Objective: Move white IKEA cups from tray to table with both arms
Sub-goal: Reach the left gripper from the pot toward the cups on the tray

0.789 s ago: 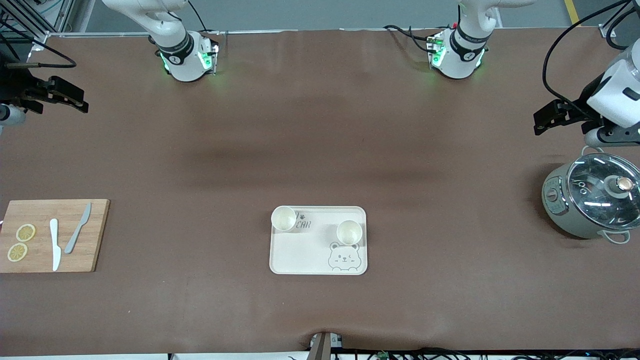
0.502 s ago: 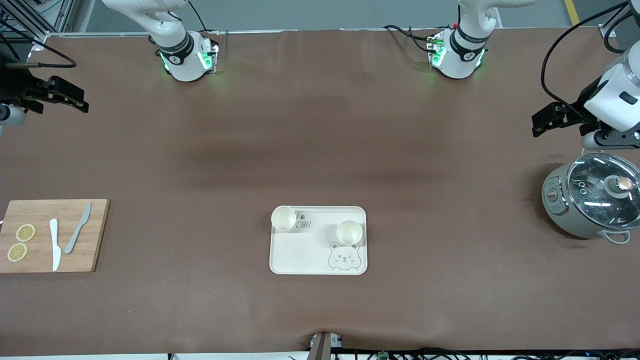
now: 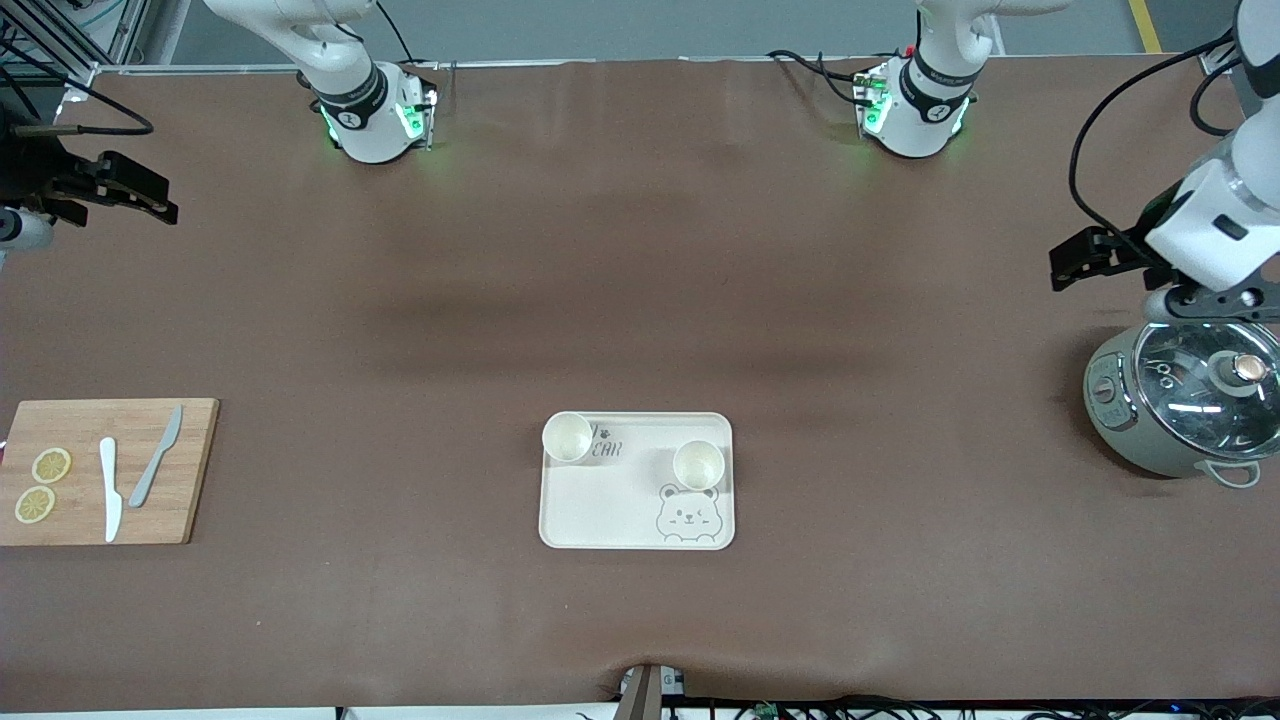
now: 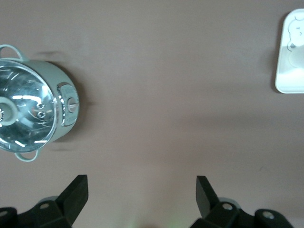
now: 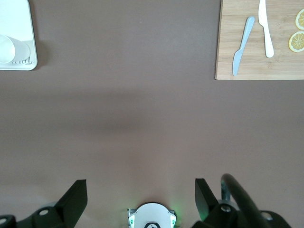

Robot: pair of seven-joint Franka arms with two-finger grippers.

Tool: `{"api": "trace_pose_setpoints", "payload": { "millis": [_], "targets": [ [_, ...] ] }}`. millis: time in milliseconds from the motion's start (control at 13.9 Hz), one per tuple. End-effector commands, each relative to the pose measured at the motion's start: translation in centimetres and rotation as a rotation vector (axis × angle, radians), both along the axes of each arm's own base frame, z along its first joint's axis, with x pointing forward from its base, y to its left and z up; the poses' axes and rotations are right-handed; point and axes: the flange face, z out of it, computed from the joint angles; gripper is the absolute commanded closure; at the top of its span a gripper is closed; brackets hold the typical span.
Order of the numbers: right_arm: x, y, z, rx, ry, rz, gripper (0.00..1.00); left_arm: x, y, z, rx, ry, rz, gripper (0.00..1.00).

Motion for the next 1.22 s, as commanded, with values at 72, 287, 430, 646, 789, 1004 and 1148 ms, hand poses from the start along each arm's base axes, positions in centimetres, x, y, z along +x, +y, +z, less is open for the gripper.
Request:
{"api": "trace_pose_setpoints", "payload": {
  "millis": [72,287,430,646,789,1004,1148],
  "targets": [
    [-0.1,-0.1,0.1,0.011,0.006,-0.003,0.0,-0.6,-5.2,0.0,-0.016,-0.003,0.01,0.0],
    [-0.1,-0.1,0.1,0.018,0.008,-0.004,0.0,-1.0,-8.7,-0.9,-0.012,0.004,0.059,0.0],
    [-0.1,-0.1,0.1,0.02,0.009,-0.006,0.0,-0.1,-11.5,-3.3,-0.014,0.006,0.096,0.0],
    [-0.2,-0.3,-0.1,0.019,0.018,-0.01,0.0,0.8,-16.6,-6.7,-0.025,-0.018,0.123,0.0],
    [-0.2,-0.2,-0.1,0.019,0.02,-0.009,0.0,1.1,-20.5,-9.7,-0.043,-0.033,0.169,0.0],
    [-0.2,-0.3,-0.1,0.021,0.021,-0.01,0.0,2.0,-25.6,-14.8,-0.076,-0.066,0.242,0.0],
    [-0.2,-0.3,-0.1,0.021,0.018,-0.01,0.0,3.2,-26.9,-18.6,-0.1,-0.071,0.291,0.0]
  ]
}}
